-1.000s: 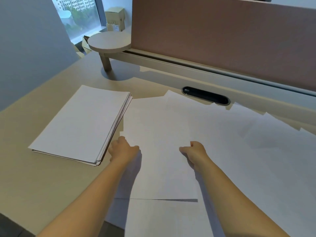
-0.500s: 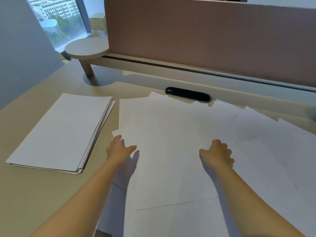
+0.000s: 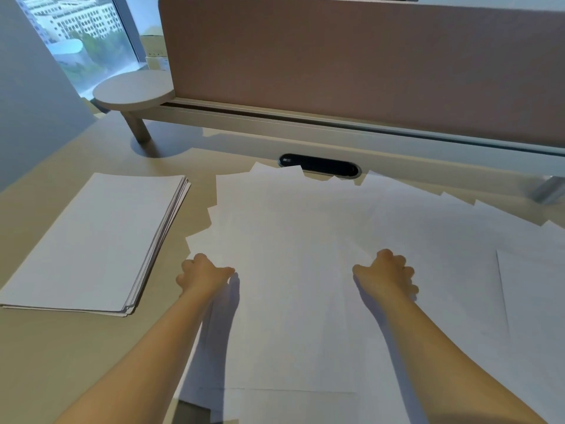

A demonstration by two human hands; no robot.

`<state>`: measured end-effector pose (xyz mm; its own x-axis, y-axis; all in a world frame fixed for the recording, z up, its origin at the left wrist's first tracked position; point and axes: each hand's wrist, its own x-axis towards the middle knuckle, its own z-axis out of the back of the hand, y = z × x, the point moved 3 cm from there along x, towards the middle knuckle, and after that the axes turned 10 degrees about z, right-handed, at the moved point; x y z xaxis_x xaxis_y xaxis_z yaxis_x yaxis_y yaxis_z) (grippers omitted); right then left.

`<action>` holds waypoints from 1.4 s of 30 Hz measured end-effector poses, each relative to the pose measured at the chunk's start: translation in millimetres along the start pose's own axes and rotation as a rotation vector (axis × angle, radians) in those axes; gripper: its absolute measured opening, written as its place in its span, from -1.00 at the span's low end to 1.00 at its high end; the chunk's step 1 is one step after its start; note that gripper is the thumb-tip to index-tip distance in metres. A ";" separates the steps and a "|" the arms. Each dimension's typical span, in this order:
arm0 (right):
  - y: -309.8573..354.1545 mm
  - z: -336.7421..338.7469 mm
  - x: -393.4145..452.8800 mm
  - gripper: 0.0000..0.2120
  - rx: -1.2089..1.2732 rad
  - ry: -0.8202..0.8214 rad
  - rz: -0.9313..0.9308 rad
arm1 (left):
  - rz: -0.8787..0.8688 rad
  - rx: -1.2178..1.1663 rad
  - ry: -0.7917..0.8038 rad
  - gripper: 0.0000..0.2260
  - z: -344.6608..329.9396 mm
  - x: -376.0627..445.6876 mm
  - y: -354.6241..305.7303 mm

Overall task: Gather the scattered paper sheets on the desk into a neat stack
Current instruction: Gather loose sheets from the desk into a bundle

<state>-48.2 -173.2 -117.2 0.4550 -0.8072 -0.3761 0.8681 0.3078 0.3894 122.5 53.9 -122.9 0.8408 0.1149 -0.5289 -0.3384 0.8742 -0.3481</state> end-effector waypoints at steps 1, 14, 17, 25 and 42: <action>-1.4 -0.9 1.0 -0.48 0.038 0.011 0.014 | 0.000 -0.004 0.017 -0.50 -2.0 -2.1 -0.4; 26.2 -38.7 -20.7 -0.88 0.458 0.240 0.221 | -0.115 -0.247 0.165 -0.43 -1.7 -23.8 10.3; 14.1 -27.0 -17.1 -0.71 0.503 0.140 0.198 | -0.149 -0.197 0.162 -0.43 -2.1 -25.8 7.1; -64.0 0.7 -30.6 -0.65 0.595 -0.051 -0.011 | -0.258 -0.132 0.304 -0.45 -31.1 -57.9 -24.4; -135.1 31.4 -29.0 -0.39 0.593 0.043 -0.083 | 0.095 -0.204 0.250 -0.45 -88.3 -108.5 -34.0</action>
<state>-184.9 -207.2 -132.5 0.4082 -0.7918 -0.4542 0.6477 -0.0994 0.7554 5.5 -30.0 -122.0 0.6805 0.0499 -0.7311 -0.5090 0.7499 -0.4226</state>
